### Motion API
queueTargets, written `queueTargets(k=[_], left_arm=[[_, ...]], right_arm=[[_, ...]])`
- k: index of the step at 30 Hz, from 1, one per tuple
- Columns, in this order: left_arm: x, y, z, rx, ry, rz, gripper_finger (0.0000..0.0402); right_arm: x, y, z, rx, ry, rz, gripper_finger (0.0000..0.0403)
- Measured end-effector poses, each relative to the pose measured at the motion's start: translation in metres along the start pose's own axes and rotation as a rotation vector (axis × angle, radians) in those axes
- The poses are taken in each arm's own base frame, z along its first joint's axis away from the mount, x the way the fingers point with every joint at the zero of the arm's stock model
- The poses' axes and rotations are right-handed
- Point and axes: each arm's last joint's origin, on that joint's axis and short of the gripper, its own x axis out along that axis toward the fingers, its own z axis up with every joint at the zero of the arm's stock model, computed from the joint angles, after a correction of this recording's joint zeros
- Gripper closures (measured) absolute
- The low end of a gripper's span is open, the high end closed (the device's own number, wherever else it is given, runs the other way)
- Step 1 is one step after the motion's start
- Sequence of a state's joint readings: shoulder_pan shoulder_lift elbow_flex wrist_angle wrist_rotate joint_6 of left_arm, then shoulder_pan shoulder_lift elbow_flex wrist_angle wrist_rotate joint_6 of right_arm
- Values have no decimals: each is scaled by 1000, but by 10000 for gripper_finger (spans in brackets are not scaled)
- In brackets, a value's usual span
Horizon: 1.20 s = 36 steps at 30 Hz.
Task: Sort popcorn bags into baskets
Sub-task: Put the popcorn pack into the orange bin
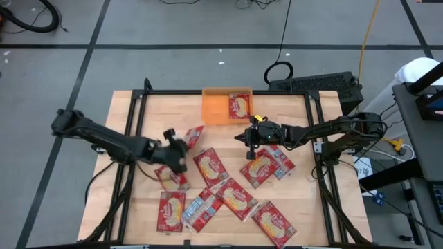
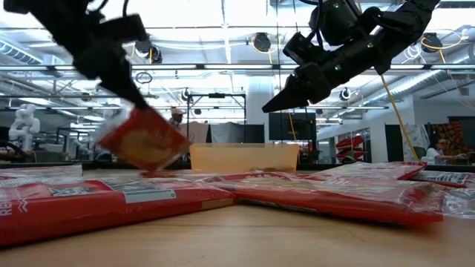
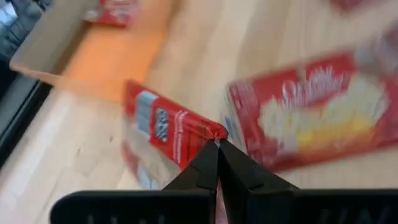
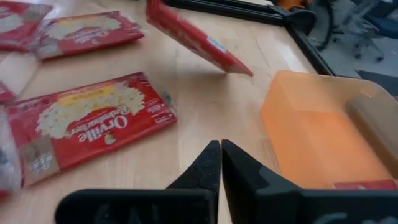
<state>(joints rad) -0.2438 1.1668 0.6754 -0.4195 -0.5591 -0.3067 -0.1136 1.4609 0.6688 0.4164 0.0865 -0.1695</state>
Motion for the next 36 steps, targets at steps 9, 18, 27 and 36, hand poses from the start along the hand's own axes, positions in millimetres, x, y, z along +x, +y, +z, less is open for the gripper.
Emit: queueTargets(k=[9,18,27,36], left_arm=[[-49,46,15,-111,-210,-138,395],[-56,51,27,-72,-345,-159,397],[-59,52,57,-12,-625,-36,399],[-54,77,83,0,-871,39,398]], right_arm=[[1,1,24,72,-104,-20,282],[-1,0,57,217,-240,-102,225],[-3,1,61,263,-312,-68,222],[13,5,53,283,-394,19,222]])
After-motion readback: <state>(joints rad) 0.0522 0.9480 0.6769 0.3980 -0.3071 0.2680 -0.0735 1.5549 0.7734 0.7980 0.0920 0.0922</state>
